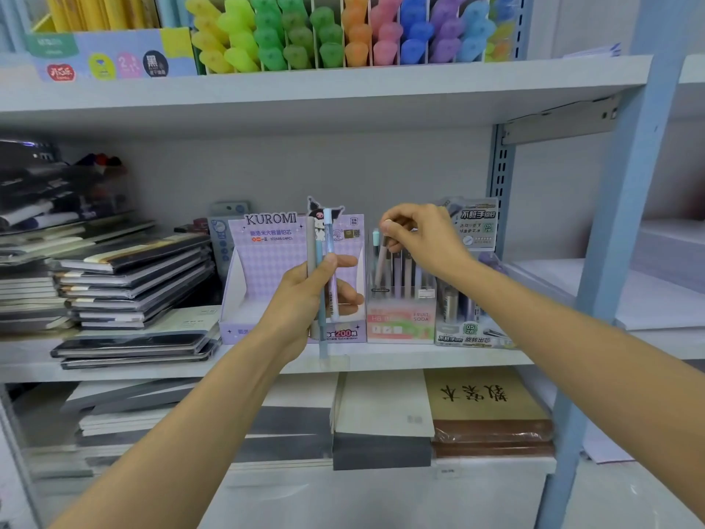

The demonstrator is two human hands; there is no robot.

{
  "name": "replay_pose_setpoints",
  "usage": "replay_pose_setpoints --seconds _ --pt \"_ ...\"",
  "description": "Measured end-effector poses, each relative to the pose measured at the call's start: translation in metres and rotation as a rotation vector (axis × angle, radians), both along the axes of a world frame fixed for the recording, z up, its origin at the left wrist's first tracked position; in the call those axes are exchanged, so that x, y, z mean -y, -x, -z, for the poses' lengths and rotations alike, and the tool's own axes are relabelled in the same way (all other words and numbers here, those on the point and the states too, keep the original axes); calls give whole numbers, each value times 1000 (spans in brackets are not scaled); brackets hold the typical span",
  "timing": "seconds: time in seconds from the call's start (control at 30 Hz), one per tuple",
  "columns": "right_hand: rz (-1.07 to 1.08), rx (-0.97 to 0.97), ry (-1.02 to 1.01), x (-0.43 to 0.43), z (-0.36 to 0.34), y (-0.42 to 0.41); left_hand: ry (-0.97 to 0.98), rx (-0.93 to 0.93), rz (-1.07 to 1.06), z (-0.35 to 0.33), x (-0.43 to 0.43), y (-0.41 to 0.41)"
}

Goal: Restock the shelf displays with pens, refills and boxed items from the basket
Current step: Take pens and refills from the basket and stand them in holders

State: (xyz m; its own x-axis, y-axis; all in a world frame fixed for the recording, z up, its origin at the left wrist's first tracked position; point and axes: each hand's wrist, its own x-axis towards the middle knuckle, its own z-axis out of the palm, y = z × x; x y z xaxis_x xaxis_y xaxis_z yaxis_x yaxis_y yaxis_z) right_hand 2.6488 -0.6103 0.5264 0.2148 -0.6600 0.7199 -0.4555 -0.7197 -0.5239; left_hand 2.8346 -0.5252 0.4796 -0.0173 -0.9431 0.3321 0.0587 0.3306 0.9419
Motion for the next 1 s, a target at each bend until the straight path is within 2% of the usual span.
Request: replay_pose_setpoints --seconds 0.2,0.43,0.63,0.73,0.87,0.93,1.0 --pt "15 -11 2 3 -3 0 8 44 61 5 3 -2" --pt "68 -16 18 11 -2 2 -15 25 44 9 4 -3" --pt "29 37 5 10 5 -4 -70 -7 18 7 7 0" --pt "174 -67 93 12 9 -9 -47 0 16 7 6 0" --pt "229 -230 46 7 10 -13 2 36 21 9 2 -1" --pt "154 -113 11 1 6 -11 14 45 12 10 -1 -1" --pt "-92 204 -191 -10 2 -8 21 46 -2 10 -2 0"
